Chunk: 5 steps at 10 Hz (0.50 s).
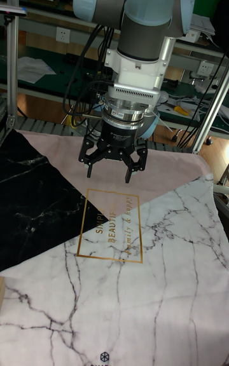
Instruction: Pick up the small block on the left and move it to the right
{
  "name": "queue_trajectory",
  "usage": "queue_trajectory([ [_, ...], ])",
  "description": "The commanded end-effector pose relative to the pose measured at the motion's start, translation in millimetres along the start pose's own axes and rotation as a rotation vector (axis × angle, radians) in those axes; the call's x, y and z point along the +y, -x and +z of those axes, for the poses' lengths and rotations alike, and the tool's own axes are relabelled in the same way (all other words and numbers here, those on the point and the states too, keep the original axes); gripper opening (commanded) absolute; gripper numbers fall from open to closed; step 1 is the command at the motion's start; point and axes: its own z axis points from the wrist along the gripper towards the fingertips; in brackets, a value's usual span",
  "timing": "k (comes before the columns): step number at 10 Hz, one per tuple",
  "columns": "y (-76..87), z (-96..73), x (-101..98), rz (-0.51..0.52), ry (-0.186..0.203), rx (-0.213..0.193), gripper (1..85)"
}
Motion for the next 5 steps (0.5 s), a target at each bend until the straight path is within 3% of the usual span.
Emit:
queue_trajectory([
  [1,106.4,-24.4,-24.9,0.107,-0.085,-0.428,1.3],
  [5,106.5,-22.2,-26.4,0.110,-0.088,-0.427,1.3],
])
